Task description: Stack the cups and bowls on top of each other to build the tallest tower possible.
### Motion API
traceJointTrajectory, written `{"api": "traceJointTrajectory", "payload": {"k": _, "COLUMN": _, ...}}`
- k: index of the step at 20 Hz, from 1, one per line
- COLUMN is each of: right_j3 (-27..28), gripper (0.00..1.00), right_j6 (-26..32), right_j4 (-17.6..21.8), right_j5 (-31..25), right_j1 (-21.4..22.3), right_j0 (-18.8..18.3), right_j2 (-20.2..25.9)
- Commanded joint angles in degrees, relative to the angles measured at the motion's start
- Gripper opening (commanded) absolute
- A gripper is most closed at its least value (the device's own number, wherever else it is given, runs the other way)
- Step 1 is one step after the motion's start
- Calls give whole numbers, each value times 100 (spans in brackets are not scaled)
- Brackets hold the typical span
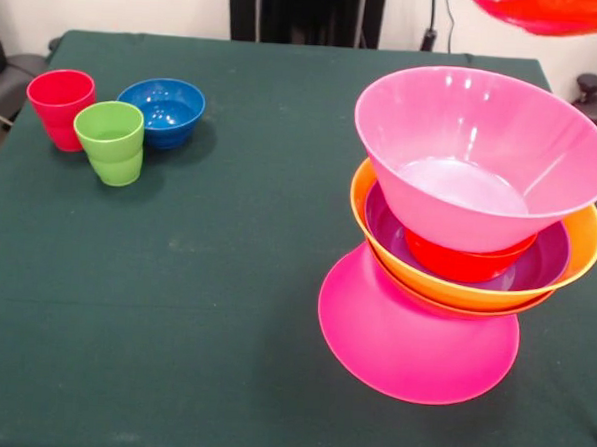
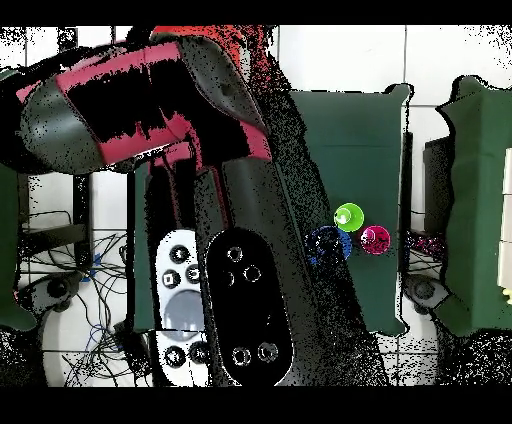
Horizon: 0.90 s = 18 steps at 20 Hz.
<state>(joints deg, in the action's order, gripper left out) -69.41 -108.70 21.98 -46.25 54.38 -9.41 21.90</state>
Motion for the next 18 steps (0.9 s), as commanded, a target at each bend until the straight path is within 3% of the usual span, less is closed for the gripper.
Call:
{"api": "traceJointTrajectory", "payload": {"k": 1, "right_j3": -821, "gripper": 0, "right_j6": -1119, "right_j4": 312, "right_j5": 467, "right_j1": -351, "right_j0": 213, "right_j2": -510}}
{"api": "traceJointTrajectory", "payload": {"k": 18, "right_j3": -933, "gripper": 0, "right_j6": -1246, "right_j4": 153, "right_j5": 1291, "right_j1": -750, "right_j0": 545, "right_j2": -1053}}
